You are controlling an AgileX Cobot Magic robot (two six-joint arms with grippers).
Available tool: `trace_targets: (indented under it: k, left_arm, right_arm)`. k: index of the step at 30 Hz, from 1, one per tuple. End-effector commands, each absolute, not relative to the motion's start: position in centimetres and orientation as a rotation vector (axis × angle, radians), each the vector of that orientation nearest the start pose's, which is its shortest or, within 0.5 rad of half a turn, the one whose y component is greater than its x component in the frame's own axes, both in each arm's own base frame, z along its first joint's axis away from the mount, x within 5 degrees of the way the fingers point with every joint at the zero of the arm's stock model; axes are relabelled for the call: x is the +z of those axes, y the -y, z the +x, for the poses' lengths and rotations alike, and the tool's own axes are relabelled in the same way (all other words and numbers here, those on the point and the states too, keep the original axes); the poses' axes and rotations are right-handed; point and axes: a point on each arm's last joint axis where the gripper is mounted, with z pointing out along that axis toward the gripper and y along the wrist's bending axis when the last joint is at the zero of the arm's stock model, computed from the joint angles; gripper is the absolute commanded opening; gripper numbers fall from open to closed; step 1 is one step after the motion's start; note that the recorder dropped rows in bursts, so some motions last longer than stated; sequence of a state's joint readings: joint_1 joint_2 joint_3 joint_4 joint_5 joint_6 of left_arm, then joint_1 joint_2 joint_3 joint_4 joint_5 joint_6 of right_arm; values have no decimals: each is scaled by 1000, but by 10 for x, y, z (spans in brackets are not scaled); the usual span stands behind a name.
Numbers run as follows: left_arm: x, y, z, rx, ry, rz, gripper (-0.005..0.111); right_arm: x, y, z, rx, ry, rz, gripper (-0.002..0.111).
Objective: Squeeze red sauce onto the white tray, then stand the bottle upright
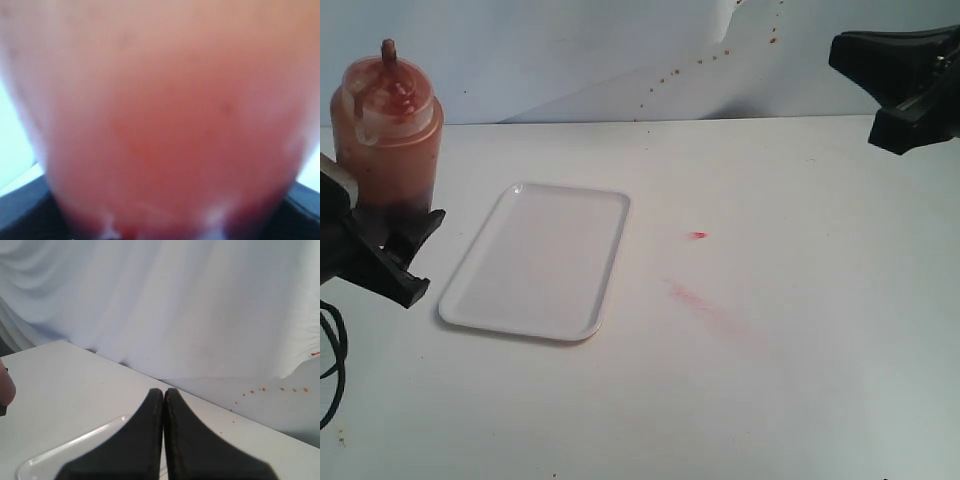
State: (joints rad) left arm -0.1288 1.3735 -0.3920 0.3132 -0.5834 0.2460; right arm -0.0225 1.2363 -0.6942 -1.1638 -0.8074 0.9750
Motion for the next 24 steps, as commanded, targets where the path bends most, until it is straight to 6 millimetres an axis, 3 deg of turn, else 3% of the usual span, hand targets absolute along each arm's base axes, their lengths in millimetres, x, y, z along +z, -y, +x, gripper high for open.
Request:
trace_targets:
  k: [1,9,24]
  left_arm:
    - [206,46,241,122,-1708,695,0]
    - [206,37,243,187,-1749,604,0]
    - [204,36,243,201,-1770,615,0]
  right_arm:
    - [310,-56,248,551,-1527,-572,0]
    - [310,-56,248,548,-1527,-579,0]
    - [308,-54,250,524,-1549,-565,0]
